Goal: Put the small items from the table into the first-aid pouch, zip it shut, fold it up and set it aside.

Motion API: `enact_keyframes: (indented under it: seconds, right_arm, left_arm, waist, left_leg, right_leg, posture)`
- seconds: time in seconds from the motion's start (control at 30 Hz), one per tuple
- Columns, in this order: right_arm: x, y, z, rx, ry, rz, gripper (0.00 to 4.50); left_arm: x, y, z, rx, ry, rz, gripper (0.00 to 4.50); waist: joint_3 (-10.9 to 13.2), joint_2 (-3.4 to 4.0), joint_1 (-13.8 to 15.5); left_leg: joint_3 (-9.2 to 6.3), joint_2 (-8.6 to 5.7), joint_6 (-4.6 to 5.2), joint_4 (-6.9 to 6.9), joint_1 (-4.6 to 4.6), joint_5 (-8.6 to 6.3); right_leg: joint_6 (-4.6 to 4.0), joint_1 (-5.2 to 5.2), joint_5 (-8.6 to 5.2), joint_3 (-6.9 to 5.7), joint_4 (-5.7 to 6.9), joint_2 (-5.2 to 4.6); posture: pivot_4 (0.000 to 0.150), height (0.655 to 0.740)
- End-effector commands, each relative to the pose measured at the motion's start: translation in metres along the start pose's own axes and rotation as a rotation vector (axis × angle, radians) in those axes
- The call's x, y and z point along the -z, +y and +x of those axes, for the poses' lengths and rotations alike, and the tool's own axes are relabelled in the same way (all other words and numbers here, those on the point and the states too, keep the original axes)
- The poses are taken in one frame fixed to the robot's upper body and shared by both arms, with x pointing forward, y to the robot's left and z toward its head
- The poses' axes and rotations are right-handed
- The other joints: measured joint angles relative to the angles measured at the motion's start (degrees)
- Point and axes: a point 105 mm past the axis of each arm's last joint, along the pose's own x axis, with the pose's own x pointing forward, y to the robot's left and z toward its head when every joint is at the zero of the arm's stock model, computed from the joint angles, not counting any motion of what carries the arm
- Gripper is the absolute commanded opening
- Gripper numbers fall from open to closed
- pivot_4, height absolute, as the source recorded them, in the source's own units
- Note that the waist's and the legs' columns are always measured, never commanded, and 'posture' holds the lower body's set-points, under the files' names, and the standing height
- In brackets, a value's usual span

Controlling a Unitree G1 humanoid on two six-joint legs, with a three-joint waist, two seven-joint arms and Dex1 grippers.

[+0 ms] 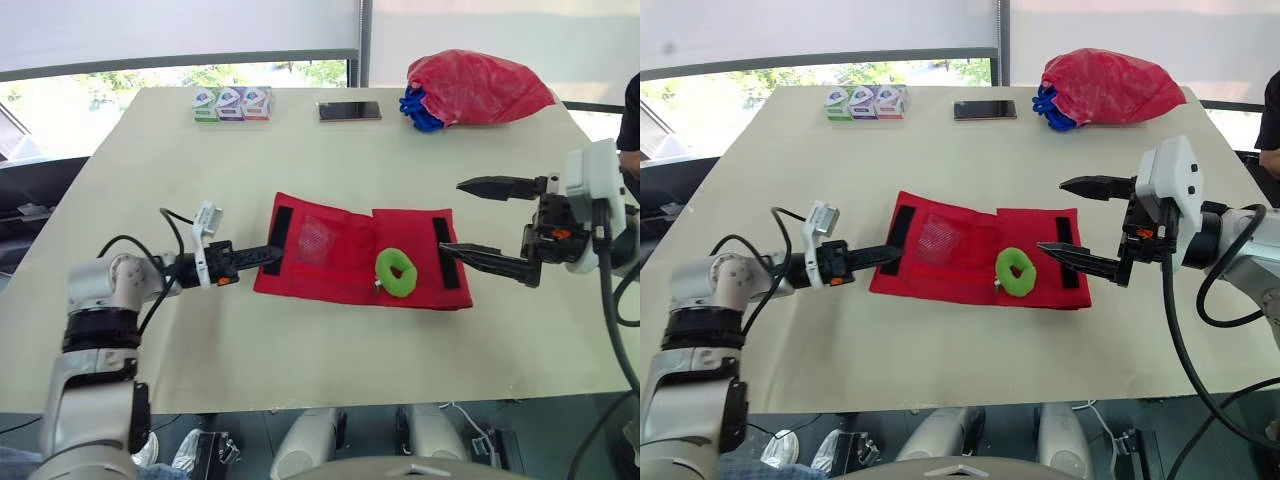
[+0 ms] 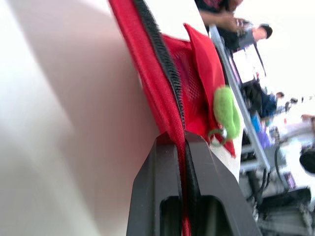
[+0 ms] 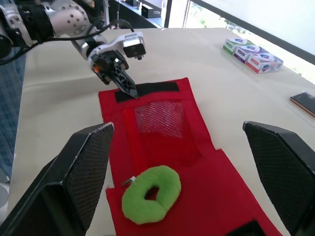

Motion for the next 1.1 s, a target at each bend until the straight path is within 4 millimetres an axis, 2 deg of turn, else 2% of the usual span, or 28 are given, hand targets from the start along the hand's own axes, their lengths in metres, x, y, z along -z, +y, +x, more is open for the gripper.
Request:
enact_keyframes:
  seconds: [0.03, 0.17, 0.2, 0.27, 0.33, 0.4, 0.53, 0.7, 0.9, 1.1]
  right_arm:
    - [-0.002, -0.003, 0.002, 0.021, -0.004, -0.021, 4.5]
    - [0.013, -0.01, 0.015, 0.038, 0.015, -0.001, 4.5]
    - [0.02, -0.012, 0.021, 0.042, 0.033, -0.006, 4.25]
    - [0.032, -0.012, 0.032, 0.025, 0.065, -0.013, 3.62]
    - [0.044, -0.012, 0.045, 0.009, 0.092, -0.03, 2.45]
    - [0.055, -0.01, 0.056, -0.015, 0.136, -0.058, 1.69]
    - [0.065, -0.009, 0.078, -0.036, 0.156, -0.062, 0.08]
    - [0.095, -0.001, 0.099, -0.082, 0.209, -0.036, 0.08]
    - [0.137, 0.006, 0.1, -0.089, 0.357, -0.022, 0.08]
    - [0.151, 0.007, 0.099, -0.066, 0.433, -0.019, 0.08]
  left_arm:
    - [-0.011, -0.005, -0.019, -0.007, 0.012, 0.074, 0.08]
    - [-0.021, -0.004, -0.027, -0.026, 0.021, 0.116, 0.08]
    - [-0.023, -0.007, -0.026, -0.012, 0.026, 0.127, 0.03]
    - [-0.026, -0.013, -0.022, 0.018, 0.035, 0.15, 0.0]
    - [-0.03, -0.02, -0.018, 0.055, 0.032, 0.17, 0.0]
    - [-0.033, -0.026, -0.016, 0.092, 0.025, 0.192, 0.0]
    - [-0.04, -0.044, -0.013, 0.169, 0.004, 0.219, 0.0]
    - [-0.046, -0.065, -0.007, 0.258, -0.001, 0.262, 0.0]
    - [-0.052, -0.09, 0.002, 0.35, 0.002, 0.324, 0.0]
    - [-0.05, -0.117, 0.025, 0.522, 0.016, 0.359, 0.0]
  waist:
    - [0.0, 0.01, 0.0]
    - [0.0, 0.0, 0.0]
    - [0.0, -0.01, 0.1]
    - [0.0, -0.02, 0.0]
    - [0.0, -0.01, 0.0]
    - [0.0, -0.02, -0.2]
    - [0.0, -0.01, -0.3]
    - [-0.1, -0.13, -0.2]
    - [-0.1, -0.16, -0.3]
    - [-0.2, -0.25, -0.3]
  left_leg:
    - [0.0, 0.0, 0.0, 0.0, 0.01, 0.0]
    - [0.02, -0.01, 0.0, -0.01, 0.01, 0.0]
    - [0.02, -0.02, 0.0, 0.0, 0.0, 0.0]
    - [0.0, -0.03, 0.0, 0.01, -0.03, 0.0]
    - [-0.01, -0.03, 0.0, 0.01, -0.07, 0.0]
    - [0.03, -0.03, 0.0, 0.02, -0.06, 0.0]
    - [0.04, -0.01, 0.0, 0.02, -0.1, 0.01]
    - [0.03, 0.0, -0.02, 0.04, -0.12, 0.02]
    - [0.05, 0.0, -0.04, 0.07, -0.08, 0.03]
    - [0.05, 0.01, -0.08, 0.07, -0.03, 0.05]
  right_leg:
    - [0.0, 0.0, 0.0, 0.0, 0.0, 0.0]
    - [0.0, 0.01, 0.0, 0.01, 0.0, -0.01]
    - [0.01, 0.01, 0.0, -0.01, -0.01, 0.0]
    - [0.01, -0.02, 0.0, -0.03, 0.0, 0.11]
    - [0.01, -0.05, 0.0, -0.04, 0.0, 0.17]
    - [0.01, -0.08, 0.0, 0.02, 0.01, 0.2]
    - [0.01, -0.15, 0.0, 0.05, 0.05, 0.3]
    - [0.0, -0.18, 0.0, 0.06, 0.08, 0.33]
    - [0.0, -0.18, 0.01, 0.09, 0.13, 0.35]
    - [0.0, -0.15, 0.01, 0.1, 0.18, 0.39]
  posture:
    - [0.15, 0.74]
    - [0.15, 0.74]
    - [0.15, 0.74]
    - [0.15, 0.74]
    - [0.15, 0.74]
    - [0.15, 0.74]
    - [0.15, 0.74]
    - [0.15, 0.74]
    - [0.15, 0.74]
    - [0.15, 0.74]
